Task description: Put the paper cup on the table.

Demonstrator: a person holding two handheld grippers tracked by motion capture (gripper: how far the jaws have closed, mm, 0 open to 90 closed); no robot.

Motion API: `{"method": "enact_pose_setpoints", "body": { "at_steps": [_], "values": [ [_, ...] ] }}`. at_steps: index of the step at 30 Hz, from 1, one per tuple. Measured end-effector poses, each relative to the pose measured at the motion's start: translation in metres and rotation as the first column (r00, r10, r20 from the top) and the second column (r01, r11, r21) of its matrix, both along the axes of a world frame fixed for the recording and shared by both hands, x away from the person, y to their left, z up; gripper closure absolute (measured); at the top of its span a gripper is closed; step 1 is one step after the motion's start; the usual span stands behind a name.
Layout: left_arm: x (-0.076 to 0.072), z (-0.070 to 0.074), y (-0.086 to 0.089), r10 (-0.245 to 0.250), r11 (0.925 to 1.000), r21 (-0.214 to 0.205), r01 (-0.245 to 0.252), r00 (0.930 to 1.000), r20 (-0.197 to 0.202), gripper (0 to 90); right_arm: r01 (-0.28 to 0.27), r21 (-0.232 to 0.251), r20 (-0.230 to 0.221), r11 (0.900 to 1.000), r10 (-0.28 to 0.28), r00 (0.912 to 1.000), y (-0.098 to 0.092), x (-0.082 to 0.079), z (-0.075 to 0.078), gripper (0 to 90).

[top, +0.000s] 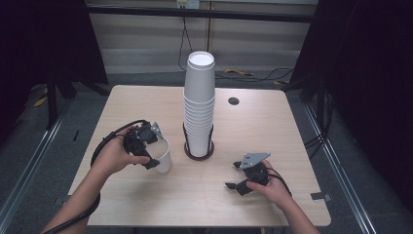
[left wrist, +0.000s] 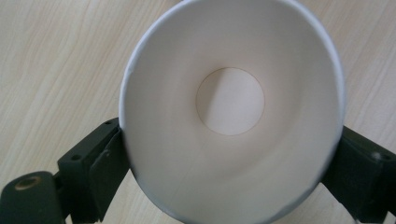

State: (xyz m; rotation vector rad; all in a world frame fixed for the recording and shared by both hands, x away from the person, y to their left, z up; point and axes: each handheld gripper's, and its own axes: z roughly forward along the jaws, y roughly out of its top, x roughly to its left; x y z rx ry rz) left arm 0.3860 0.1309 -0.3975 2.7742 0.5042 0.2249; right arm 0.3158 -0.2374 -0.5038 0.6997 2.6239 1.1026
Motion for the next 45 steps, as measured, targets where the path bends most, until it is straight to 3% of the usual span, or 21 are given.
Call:
{"method": "enact_pose_setpoints", "body": {
  "at_steps": [11,21,22,24,28,31,34,38,39,41,42,45],
  "values": [
    [-0.001,-0.008,0.0,0.025,0.9983,-0.055,-0.023,0.9992,0.031,8.3,0.009,0.002,-0.01,1.0,-0.009,0.9999,0.0,0.0,0.0,15.4],
    [-0.001,-0.024,0.005,0.043,0.9905,-0.13,-0.045,0.9989,-0.018,12.2,0.01,0.004,-0.016,0.9999,-0.009,0.9998,0.0,0.001,0.0,15.3],
    [-0.002,-0.027,0.008,0.054,0.9854,-0.16,-0.057,0.9982,-0.025,12.6,0.01,0.004,-0.016,0.9999,-0.01,0.9998,0.0,0.001,0.0,15.3],
    [-0.003,-0.031,0.012,0.049,0.9817,-0.182,-0.055,0.9981,-0.037,15.4,0.01,0.007,-0.018,0.9999,-0.01,0.9998,0.0,0.0,0.0,15.3],
    [-0.006,-0.042,0.023,0.068,0.9758,-0.204,-0.077,0.9964,-0.051,16.4,0.01,0.007,-0.018,0.9999,-0.01,0.9998,0.0,0.0,0.0,15.3],
    [-0.009,-0.05,0.033,0.091,0.9671,-0.232,-0.104,0.9937,-0.066,16.6,0.006,0.003,-0.015,1.0,-0.006,0.9999,0.0,0.001,0.0,15.4],
    [-0.013,-0.055,0.04,0.111,0.9539,-0.273,-0.125,0.9917,-0.066,16.7,0.01,0.007,-0.02,0.9999,-0.01,0.9997,0.0,0.0,0.0,15.3],
    [-0.018,-0.059,0.047,0.125,0.9432,-0.302,-0.138,0.9902,-0.063,16.2,0.011,0.007,-0.02,0.9999,-0.01,0.9997,0.0,0.001,0.0,15.3],
    [-0.019,-0.06,0.048,0.131,0.944,-0.299,-0.14,0.9901,-0.051,16.4,0.011,0.007,-0.02,0.9999,-0.011,0.9997,0.0,0.0,0.0,15.3],
    [-0.023,-0.063,0.051,0.144,0.9338,-0.323,-0.154,0.988,-0.056,16.2,0.011,0.007,-0.019,0.9999,-0.011,0.9998,0.0,0.001,0.0,15.2],
    [-0.024,-0.064,0.054,0.135,0.9353,-0.323,-0.145,0.9895,-0.053,16.3,0.011,0.007,-0.019,0.9999,-0.011,0.9998,0.0,0.001,0.0,15.3],
    [-0.029,-0.07,0.06,0.145,0.9269,-0.343,-0.153,0.9882,-0.051,16.1,0.011,0.007,-0.018,0.9999,-0.011,0.9998,0.0,0.001,0.0,15.2]
  ]
}}
